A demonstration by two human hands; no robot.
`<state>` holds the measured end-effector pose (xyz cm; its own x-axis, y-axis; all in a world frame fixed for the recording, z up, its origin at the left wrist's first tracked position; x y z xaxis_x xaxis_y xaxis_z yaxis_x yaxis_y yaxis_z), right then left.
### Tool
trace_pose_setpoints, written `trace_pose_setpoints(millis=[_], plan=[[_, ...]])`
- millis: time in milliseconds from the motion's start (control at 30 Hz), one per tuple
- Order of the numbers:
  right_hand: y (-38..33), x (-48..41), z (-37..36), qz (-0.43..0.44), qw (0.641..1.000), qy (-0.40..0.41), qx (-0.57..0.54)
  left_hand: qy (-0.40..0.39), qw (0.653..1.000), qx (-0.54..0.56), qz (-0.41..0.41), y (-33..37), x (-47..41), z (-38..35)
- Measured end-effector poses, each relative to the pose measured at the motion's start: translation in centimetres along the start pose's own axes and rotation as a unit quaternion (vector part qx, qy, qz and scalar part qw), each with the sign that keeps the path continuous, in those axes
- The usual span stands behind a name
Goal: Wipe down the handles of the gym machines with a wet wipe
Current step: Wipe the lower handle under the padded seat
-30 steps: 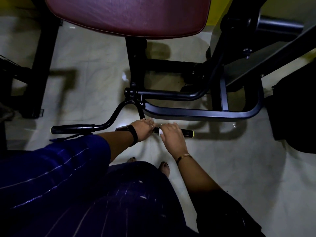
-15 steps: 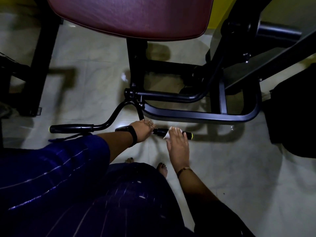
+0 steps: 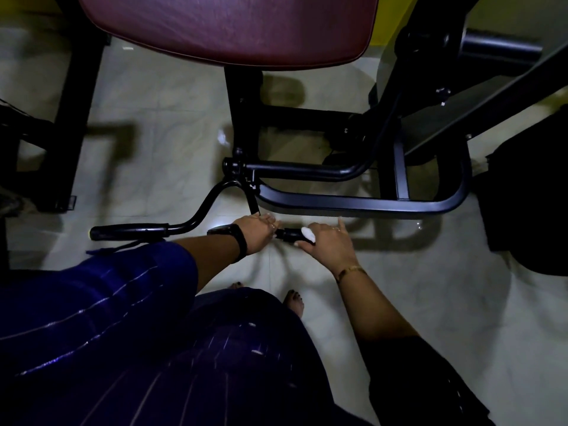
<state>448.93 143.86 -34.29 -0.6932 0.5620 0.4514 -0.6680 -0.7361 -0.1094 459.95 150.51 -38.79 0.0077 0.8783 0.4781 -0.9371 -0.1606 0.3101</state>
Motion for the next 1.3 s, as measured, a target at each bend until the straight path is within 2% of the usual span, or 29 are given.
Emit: trace_pose_setpoints(millis=[67,167,233,333,467,533,700,800,867,967,1133,1300], plan=[[1.1,1.2,-0.8,-0.039,0.997,0.065,-0.016,0.004,1.0,-0.003,0.0,0.0,0.1,0.1],[0.3,3.6,-2.2,-0.078,0.989,0.123,0.027,0.0,1.0,-0.002,-0.004,0.0,0.1,-0.2],[-1.6,4.4,-3.0,-0.072,0.989,0.12,0.042,-0.004,1.0,0.0,-0.003,-0.2,0.1,-0.4],[-5.1,3.8,-3.7,-0.002,0.992,0.108,0.065,0.003,1.0,0.0,-0.007,-0.2,0.1,-0.3],[-6.2,1.0,-2.2,0.041,0.989,0.109,0.086,0.007,1.0,-0.024,-0.011,0.0,0.0,-0.4],[-5.0,-0.2,-1.4,0.03,0.994,0.086,0.063,0.005,1.0,-0.014,-0.009,-0.1,0.0,-0.5],[0.6,1.2,-0.7,-0.071,0.991,0.114,0.005,0.004,1.0,-0.003,-0.007,-0.2,0.0,-0.2],[1.9,4.0,-1.9,-0.099,0.984,0.146,-0.008,0.0,1.0,-0.004,-0.005,-0.1,-0.1,-0.5],[1.1,5.5,-3.3,-0.092,0.985,0.149,-0.001,-0.005,1.0,0.001,-0.001,-0.3,0.0,-0.6],[-1.7,5.9,-4.7,-0.037,0.99,0.136,0.018,-0.003,1.0,0.004,0.004,-0.3,0.1,-0.5],[-4.7,2.4,-2.6,0.022,0.992,0.116,0.038,-0.003,1.0,-0.007,0.007,0.0,0.1,-0.3],[-1.1,0.9,-0.6,-0.032,0.991,0.13,0.006,-0.005,1.0,0.0,0.007,0.0,0.2,-0.2]])
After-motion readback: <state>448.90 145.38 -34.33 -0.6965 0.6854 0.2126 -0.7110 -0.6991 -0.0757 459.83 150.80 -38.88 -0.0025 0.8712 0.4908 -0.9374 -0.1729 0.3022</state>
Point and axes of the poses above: each hand's wrist, its own x-axis away from the middle knuckle, its own z-axis out of the back of the hand, y = z × x, the point moved 10 cm from there along -x, towards the middle knuckle, and after that the axes turned 5 degrees about x, right-handed, at the moved point
